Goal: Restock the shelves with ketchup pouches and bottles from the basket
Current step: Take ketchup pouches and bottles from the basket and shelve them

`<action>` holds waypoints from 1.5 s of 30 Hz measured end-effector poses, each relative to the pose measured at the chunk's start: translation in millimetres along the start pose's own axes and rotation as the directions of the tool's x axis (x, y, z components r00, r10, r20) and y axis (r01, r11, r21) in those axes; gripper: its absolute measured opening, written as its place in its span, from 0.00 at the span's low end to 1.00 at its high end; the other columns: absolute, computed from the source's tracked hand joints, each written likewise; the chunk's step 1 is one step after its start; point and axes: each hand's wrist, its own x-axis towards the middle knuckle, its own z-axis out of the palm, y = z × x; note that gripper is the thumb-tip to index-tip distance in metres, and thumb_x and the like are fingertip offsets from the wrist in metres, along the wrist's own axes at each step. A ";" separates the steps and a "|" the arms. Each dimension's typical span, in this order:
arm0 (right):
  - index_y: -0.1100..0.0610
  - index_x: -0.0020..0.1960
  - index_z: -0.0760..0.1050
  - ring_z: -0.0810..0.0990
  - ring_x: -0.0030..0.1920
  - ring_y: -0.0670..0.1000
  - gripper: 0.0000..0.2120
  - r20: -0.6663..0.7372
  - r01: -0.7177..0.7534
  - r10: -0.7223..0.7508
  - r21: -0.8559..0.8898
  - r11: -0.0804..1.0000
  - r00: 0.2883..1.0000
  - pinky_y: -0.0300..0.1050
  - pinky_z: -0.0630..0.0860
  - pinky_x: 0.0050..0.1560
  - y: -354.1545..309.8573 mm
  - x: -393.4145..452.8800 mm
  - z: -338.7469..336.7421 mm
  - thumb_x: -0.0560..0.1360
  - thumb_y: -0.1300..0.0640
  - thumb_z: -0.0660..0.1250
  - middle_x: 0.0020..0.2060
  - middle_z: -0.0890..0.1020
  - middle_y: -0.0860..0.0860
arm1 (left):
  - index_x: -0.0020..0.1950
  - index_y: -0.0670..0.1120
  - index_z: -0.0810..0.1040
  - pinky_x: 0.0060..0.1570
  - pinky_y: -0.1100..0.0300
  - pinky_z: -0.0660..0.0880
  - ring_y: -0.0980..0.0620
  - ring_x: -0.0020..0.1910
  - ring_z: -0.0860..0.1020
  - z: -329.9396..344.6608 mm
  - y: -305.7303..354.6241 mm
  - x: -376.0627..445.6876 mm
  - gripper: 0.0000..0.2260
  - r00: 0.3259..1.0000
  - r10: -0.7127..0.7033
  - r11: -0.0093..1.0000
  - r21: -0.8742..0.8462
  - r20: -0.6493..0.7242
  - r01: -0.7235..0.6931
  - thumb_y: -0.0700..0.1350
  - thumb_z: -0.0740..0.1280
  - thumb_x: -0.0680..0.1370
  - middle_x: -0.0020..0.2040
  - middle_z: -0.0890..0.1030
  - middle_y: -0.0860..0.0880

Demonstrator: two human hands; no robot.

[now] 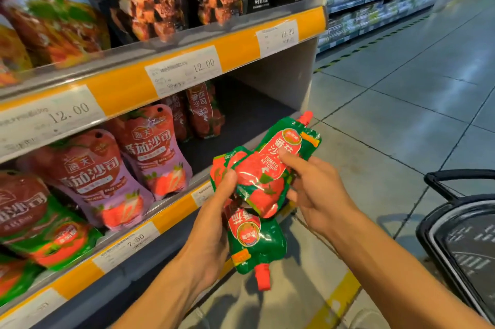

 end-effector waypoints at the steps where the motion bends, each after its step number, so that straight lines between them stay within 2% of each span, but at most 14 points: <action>1: 0.59 0.58 0.80 0.87 0.46 0.51 0.11 0.002 0.020 -0.020 0.001 1.000 1.000 0.49 0.85 0.45 -4.9 3.3 1.1 0.76 0.59 0.73 0.47 0.88 0.54 | 0.55 0.52 0.86 0.45 0.53 0.82 0.45 0.53 0.85 -1.5 -0.9 -0.2 0.19 1.000 -0.007 1.000 -0.002 -0.018 0.007 0.63 0.68 0.73 0.56 0.85 0.44; 5: 0.60 0.56 0.80 0.87 0.40 0.48 0.10 0.003 0.128 -0.128 -0.027 0.991 0.992 0.43 0.83 0.36 -24.4 21.0 4.9 0.75 0.61 0.73 0.43 0.88 0.52 | 0.55 0.40 0.82 0.34 0.54 0.81 0.44 0.38 0.85 -15.2 -11.2 0.8 0.15 0.976 -0.060 0.995 0.064 -0.211 0.075 0.47 0.72 0.73 0.45 0.86 0.40; 8: 0.59 0.56 0.80 0.87 0.45 0.50 0.09 0.015 0.183 -0.183 -0.069 0.981 0.983 0.45 0.84 0.42 -29.0 40.2 11.6 0.75 0.62 0.73 0.46 0.88 0.52 | 0.56 0.41 0.80 0.31 0.56 0.80 0.43 0.37 0.85 -25.9 -17.0 -0.4 0.10 0.953 -0.040 0.990 0.114 -0.302 0.078 0.42 0.71 0.76 0.44 0.86 0.39; 12: 0.59 0.54 0.80 0.87 0.46 0.51 0.09 0.033 0.216 -0.214 -0.090 0.972 0.976 0.46 0.84 0.44 -18.6 66.5 26.7 0.75 0.64 0.73 0.47 0.88 0.53 | 0.56 0.40 0.81 0.31 0.57 0.80 0.43 0.38 0.86 -40.3 -20.5 -4.1 0.10 0.932 -0.006 0.988 0.144 -0.362 0.062 0.40 0.71 0.76 0.44 0.86 0.40; 16: 0.58 0.53 0.80 0.87 0.44 0.51 0.08 0.064 0.247 -0.242 -0.105 0.963 0.968 0.46 0.83 0.42 -6.0 85.7 47.8 0.75 0.64 0.73 0.43 0.88 0.52 | 0.56 0.44 0.81 0.32 0.57 0.80 0.44 0.40 0.86 -53.5 -20.9 -6.8 0.11 0.927 0.001 0.984 0.164 -0.375 0.065 0.39 0.73 0.74 0.45 0.87 0.43; 20: 0.56 0.51 0.79 0.87 0.42 0.50 0.08 0.187 0.342 -0.310 -0.177 0.923 0.932 0.47 0.83 0.43 -5.3 99.5 77.1 0.75 0.65 0.73 0.40 0.87 0.51 | 0.56 0.45 0.81 0.34 0.56 0.81 0.44 0.41 0.86 -61.0 -17.8 -7.3 0.12 0.933 -0.023 0.983 0.164 -0.359 0.087 0.40 0.74 0.73 0.45 0.87 0.44; 26: 0.62 0.67 0.71 0.84 0.47 0.46 0.22 0.315 0.420 -0.344 -0.220 0.880 0.885 0.39 0.81 0.44 1.3 114.6 120.1 0.75 0.64 0.74 0.51 0.83 0.51 | 0.56 0.43 0.81 0.36 0.57 0.81 0.44 0.41 0.86 -63.9 -14.1 -7.0 0.11 0.949 0.007 0.986 0.158 -0.314 0.045 0.43 0.73 0.75 0.45 0.87 0.43; 29: 0.59 0.63 0.73 0.84 0.52 0.47 0.17 0.411 0.426 -0.293 -0.280 0.860 0.863 0.41 0.82 0.49 12.5 119.6 126.0 0.76 0.66 0.72 0.54 0.82 0.54 | 0.57 0.44 0.80 0.35 0.59 0.81 0.44 0.42 0.86 -63.7 -6.4 -7.3 0.12 0.953 0.038 0.991 0.135 -0.301 0.003 0.44 0.73 0.75 0.45 0.87 0.43; 33: 0.58 0.63 0.75 0.83 0.53 0.42 0.21 0.553 0.533 -0.244 -0.450 0.716 0.796 0.39 0.80 0.53 9.8 120.9 117.2 0.73 0.65 0.75 0.55 0.83 0.50 | 0.57 0.42 0.79 0.34 0.59 0.80 0.45 0.40 0.86 -64.8 0.2 -5.8 0.12 0.950 0.091 0.991 0.120 -0.299 -0.058 0.42 0.73 0.76 0.45 0.86 0.42; 36: 0.61 0.67 0.74 0.82 0.58 0.52 0.28 0.547 0.540 -0.199 -0.583 0.607 0.813 0.51 0.80 0.60 14.0 121.7 108.0 0.70 0.65 0.79 0.59 0.82 0.55 | 0.55 0.44 0.80 0.33 0.61 0.79 0.47 0.39 0.86 -63.7 3.2 -6.1 0.09 0.946 0.123 0.989 0.113 -0.299 -0.093 0.41 0.72 0.76 0.44 0.87 0.44; 39: 0.62 0.68 0.74 0.81 0.61 0.57 0.30 0.515 0.531 -0.214 -0.614 0.584 0.830 0.58 0.78 0.63 15.6 123.8 111.3 0.69 0.64 0.80 0.61 0.82 0.58 | 0.54 0.45 0.80 0.34 0.61 0.80 0.47 0.40 0.86 -63.5 4.3 -6.9 0.08 0.945 0.148 0.986 0.114 -0.292 -0.119 0.41 0.73 0.76 0.44 0.87 0.45; 41: 0.62 0.70 0.72 0.80 0.63 0.57 0.33 0.505 0.542 -0.225 -0.666 0.513 0.833 0.57 0.76 0.66 15.3 125.9 121.1 0.68 0.60 0.81 0.63 0.81 0.58 | 0.55 0.44 0.80 0.34 0.61 0.80 0.47 0.41 0.86 -63.0 5.1 -7.3 0.09 0.943 0.156 0.985 0.122 -0.293 -0.125 0.41 0.73 0.76 0.45 0.87 0.45; 43: 0.58 0.71 0.72 0.79 0.65 0.55 0.35 0.503 0.566 -0.262 -0.760 0.319 0.824 0.52 0.75 0.67 15.9 127.4 129.9 0.69 0.53 0.81 0.65 0.80 0.55 | 0.56 0.44 0.80 0.35 0.61 0.80 0.47 0.41 0.86 -62.8 5.6 -7.6 0.09 0.942 0.158 0.985 0.118 -0.296 -0.128 0.42 0.72 0.76 0.45 0.87 0.45; 45: 0.57 0.71 0.72 0.79 0.65 0.54 0.34 0.504 0.564 -0.272 -0.792 0.233 0.820 0.47 0.75 0.64 15.9 123.4 133.7 0.70 0.49 0.80 0.65 0.80 0.54 | 0.56 0.45 0.80 0.35 0.60 0.80 0.47 0.43 0.86 -62.6 6.8 -7.9 0.10 0.943 0.159 0.985 0.108 -0.293 -0.133 0.44 0.72 0.76 0.46 0.87 0.45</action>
